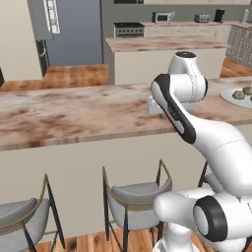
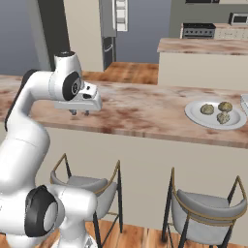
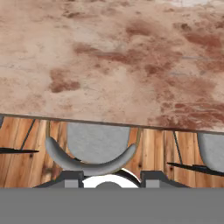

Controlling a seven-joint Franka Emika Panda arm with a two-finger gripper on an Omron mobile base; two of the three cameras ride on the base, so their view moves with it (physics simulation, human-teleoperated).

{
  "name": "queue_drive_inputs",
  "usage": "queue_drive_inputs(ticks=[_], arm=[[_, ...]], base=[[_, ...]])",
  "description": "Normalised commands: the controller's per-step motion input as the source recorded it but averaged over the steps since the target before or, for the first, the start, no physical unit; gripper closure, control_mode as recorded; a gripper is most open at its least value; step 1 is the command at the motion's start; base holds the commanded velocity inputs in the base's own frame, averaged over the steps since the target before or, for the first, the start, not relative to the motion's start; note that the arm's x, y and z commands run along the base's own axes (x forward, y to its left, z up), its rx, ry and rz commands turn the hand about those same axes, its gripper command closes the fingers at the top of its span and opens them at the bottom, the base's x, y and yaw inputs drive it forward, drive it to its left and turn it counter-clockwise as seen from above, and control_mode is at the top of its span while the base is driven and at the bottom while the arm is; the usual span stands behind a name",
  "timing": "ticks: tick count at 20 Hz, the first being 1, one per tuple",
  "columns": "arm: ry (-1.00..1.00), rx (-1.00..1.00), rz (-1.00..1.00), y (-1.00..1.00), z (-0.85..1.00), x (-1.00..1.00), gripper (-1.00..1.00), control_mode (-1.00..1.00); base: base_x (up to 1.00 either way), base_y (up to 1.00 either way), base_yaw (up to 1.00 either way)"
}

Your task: Place two dumplings into each of the tupperware containers and then place the containers in the fridge.

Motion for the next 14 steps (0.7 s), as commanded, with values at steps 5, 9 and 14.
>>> queue_drive_inputs(ticks=[5,9,14], arm=[[-0.06,0.0,-0.04,-0.04,0.06,-0.55,-1.0,-1.0],[-0.08,0.0,-0.18,0.0,0.57,-1.0,-1.0,-1.0],[-0.02,0.0,-0.07,-0.02,0.66,-0.74,-1.0,-1.0]], base=[[0.0,0.0,0.0],[0.0,0.0,0.0],[0.0,0.0,0.0]])
